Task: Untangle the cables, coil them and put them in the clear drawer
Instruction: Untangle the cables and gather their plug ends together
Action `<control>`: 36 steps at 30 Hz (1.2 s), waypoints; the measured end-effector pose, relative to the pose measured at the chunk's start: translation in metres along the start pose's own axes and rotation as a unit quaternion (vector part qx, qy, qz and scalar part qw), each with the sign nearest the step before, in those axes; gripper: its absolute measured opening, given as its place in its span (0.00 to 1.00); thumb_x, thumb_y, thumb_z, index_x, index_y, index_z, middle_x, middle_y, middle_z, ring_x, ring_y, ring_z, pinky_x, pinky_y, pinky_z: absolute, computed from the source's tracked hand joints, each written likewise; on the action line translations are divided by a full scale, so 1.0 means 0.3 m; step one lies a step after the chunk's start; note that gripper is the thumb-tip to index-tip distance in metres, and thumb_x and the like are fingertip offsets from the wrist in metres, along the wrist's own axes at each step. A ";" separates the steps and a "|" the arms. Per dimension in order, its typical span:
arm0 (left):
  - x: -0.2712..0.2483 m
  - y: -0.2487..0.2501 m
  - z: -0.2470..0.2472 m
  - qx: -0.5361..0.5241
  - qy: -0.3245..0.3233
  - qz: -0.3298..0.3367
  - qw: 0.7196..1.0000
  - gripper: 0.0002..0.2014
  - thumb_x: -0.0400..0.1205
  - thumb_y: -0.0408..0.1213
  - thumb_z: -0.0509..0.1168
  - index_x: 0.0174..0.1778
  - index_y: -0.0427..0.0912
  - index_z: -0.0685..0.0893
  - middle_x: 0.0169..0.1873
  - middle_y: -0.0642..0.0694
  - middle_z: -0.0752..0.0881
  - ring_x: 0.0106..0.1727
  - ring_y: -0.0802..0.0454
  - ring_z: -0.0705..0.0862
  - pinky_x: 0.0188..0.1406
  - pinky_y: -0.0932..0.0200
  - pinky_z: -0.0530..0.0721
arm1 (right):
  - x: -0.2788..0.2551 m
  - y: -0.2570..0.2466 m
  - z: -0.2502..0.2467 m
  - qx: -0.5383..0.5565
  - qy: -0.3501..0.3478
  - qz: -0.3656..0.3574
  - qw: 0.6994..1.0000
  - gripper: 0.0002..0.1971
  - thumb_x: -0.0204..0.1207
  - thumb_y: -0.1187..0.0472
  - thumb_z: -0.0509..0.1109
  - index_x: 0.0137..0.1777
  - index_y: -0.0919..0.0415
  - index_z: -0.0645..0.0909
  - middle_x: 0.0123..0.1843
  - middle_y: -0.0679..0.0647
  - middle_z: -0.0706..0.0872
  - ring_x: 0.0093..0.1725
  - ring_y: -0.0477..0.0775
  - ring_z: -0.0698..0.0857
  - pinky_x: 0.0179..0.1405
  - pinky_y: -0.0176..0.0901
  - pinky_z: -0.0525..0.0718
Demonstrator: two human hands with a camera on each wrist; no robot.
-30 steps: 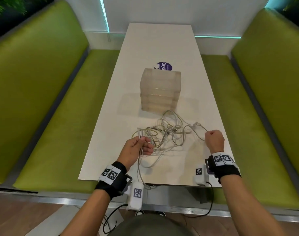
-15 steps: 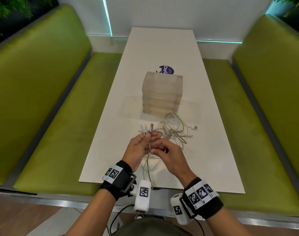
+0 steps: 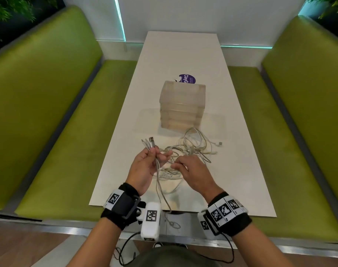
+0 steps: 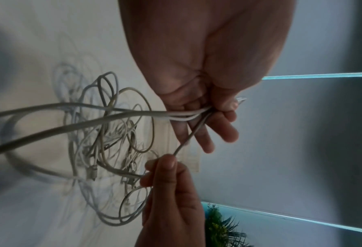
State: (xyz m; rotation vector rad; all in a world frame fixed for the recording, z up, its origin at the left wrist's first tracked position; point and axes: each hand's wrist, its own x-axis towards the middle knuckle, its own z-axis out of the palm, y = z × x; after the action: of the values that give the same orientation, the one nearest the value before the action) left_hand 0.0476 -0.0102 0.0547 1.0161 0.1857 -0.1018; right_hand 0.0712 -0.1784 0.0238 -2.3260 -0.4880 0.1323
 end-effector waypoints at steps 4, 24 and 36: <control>-0.009 0.058 -0.033 -0.048 0.035 0.048 0.997 0.13 0.88 0.35 0.49 0.42 0.38 0.76 0.20 0.51 0.73 0.28 0.53 0.81 0.48 0.55 0.87 | 0.034 0.036 -0.046 0.017 -0.015 0.020 1.000 0.10 0.83 0.57 0.62 0.39 0.48 0.78 0.38 0.42 0.80 0.43 0.47 0.78 0.40 0.42 0.70; -0.025 -0.018 0.044 0.261 0.009 0.058 0.964 0.07 0.83 0.34 0.63 0.47 0.42 0.87 0.24 0.53 0.77 0.26 0.59 0.70 0.29 0.63 0.69 | 0.038 -0.046 -0.111 0.242 -0.070 0.051 0.966 0.11 0.82 0.58 0.65 0.43 0.62 0.85 0.29 0.46 0.81 0.24 0.36 0.74 0.26 0.26 0.69; 0.005 0.054 -0.084 0.137 0.177 0.115 0.968 0.12 0.87 0.39 0.56 0.40 0.43 0.79 0.25 0.55 0.78 0.24 0.59 0.72 0.30 0.62 0.71 | 0.050 0.056 -0.121 0.104 -0.103 0.038 0.988 0.12 0.82 0.59 0.64 0.36 0.48 0.80 0.34 0.42 0.81 0.34 0.35 0.77 0.37 0.28 0.73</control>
State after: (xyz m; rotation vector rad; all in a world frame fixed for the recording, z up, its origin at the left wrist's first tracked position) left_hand 0.0491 0.0197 0.0552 1.3204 0.3854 0.2763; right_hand 0.0988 -0.2074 0.0387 -2.1368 -0.4637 0.4439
